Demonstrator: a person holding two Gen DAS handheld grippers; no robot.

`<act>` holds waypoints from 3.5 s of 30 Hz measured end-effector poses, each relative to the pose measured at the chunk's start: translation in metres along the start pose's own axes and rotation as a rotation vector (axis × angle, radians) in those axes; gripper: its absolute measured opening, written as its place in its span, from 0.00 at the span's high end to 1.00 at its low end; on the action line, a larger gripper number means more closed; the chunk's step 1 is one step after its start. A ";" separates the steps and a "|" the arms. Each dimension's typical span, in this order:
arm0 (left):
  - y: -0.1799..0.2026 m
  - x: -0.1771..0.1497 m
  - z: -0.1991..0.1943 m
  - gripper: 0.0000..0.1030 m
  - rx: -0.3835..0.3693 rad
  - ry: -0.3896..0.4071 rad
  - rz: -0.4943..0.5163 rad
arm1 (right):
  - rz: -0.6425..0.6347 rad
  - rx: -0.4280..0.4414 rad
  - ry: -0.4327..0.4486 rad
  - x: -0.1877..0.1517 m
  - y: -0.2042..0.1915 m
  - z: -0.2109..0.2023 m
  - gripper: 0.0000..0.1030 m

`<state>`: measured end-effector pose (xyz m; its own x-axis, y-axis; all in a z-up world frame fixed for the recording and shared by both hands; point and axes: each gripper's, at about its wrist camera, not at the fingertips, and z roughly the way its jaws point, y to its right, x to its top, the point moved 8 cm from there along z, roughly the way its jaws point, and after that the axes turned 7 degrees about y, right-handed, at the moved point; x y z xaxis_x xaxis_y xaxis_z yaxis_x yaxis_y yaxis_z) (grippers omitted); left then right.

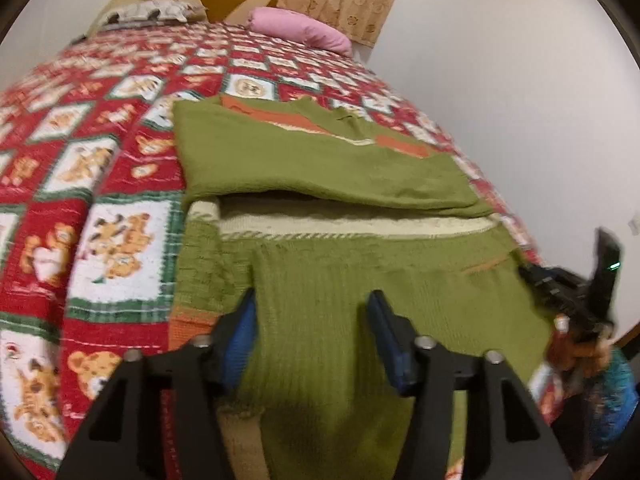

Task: Fold small clothes
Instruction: 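Lift the hem with both grippers and fold it toward the collar, then lay the hem over the collar and open both grippers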

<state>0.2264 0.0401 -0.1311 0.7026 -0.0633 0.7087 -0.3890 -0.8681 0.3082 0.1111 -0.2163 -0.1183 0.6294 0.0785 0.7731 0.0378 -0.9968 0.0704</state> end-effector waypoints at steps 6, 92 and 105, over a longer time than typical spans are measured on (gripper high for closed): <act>-0.014 0.000 -0.010 0.89 0.007 0.016 -0.088 | -0.016 -0.025 0.063 0.011 -0.008 -0.027 0.90; -0.089 0.163 0.148 0.88 0.370 0.064 -0.101 | 0.098 -0.214 0.048 0.157 0.057 0.181 0.91; -0.110 0.159 0.140 0.44 0.411 0.084 -0.214 | 0.381 -0.293 0.266 0.153 0.106 0.099 0.82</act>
<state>0.4641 0.0569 -0.1415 0.6840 0.1641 0.7108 0.0394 -0.9812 0.1887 0.2878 -0.3115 -0.0548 0.3370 -0.2483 0.9082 -0.3965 -0.9123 -0.1023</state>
